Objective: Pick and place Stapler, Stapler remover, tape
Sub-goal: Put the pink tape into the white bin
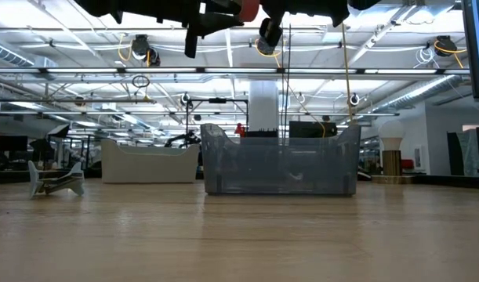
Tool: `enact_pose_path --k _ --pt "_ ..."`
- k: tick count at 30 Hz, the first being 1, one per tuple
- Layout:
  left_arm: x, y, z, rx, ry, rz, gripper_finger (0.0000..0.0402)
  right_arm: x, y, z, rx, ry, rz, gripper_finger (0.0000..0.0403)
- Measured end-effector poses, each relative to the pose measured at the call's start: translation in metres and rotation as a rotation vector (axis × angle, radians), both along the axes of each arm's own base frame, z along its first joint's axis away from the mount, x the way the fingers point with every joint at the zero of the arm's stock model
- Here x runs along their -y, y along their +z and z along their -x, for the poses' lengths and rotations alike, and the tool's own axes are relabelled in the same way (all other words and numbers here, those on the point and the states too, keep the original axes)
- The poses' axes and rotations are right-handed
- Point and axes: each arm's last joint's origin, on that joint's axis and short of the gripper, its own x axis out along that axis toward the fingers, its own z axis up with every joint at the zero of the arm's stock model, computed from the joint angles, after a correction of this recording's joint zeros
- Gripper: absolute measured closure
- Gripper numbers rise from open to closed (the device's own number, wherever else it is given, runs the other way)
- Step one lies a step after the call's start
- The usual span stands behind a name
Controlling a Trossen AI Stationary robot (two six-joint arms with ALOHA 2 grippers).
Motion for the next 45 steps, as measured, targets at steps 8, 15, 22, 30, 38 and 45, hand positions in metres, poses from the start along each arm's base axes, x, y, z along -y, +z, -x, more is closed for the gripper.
enact_pose_path --k 8,15,22,30,38,45 --pt "-0.001 -0.003 0.0 -0.043 -0.023 -0.003 0.0371 -0.001 0.0 0.001 0.001 0.01 0.024 0.0333" --pt "-0.005 -0.014 0.002 -0.152 -0.007 0.021 0.0371 0.005 -0.008 0.008 -0.096 0.092 -0.036 0.0236" --pt "0.0 -0.018 0.029 -0.36 0.054 0.146 0.0371 0.016 -0.024 0.021 -0.24 0.098 -0.037 0.02" --pt "0.039 -0.008 0.085 -0.571 -0.032 0.529 0.0371 0.024 -0.026 0.029 -0.261 0.073 0.001 0.0206" --pt "0.088 -0.028 0.133 -1.035 0.029 0.951 0.0371 0.032 -0.024 0.032 -0.238 0.047 0.024 0.0207" --pt "0.121 -0.041 0.15 -1.352 0.071 1.073 0.0371 0.034 -0.024 0.033 -0.24 0.037 0.023 0.0204"
